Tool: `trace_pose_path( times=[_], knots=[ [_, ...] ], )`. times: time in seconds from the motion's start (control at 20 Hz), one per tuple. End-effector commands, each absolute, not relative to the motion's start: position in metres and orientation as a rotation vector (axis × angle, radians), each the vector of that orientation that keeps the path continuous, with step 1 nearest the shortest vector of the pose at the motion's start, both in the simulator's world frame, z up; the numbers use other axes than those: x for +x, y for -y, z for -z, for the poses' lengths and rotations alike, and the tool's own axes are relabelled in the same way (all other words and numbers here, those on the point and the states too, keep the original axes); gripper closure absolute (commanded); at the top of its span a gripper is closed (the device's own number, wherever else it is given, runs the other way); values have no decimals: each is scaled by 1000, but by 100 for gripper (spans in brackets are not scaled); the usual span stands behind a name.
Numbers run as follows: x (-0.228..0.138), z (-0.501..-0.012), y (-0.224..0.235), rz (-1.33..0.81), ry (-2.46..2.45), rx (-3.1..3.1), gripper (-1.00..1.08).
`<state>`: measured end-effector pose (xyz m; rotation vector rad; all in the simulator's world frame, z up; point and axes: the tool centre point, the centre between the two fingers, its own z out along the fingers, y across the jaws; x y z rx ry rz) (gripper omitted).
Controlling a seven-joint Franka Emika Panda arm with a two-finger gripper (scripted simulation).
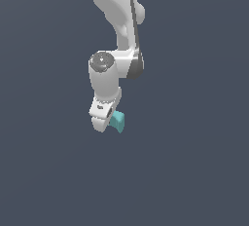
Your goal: Pick up the object and move it to a goal position.
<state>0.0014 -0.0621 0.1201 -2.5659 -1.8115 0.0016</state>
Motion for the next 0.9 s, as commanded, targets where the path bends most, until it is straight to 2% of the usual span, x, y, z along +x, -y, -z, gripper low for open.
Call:
trace_pose_path(
  times=[0.0,0.85],
  knots=[
    [4,-136,53,0,1814,-2566,108],
    [28,-299,-35,0,1815,-2565,108]
  ],
)
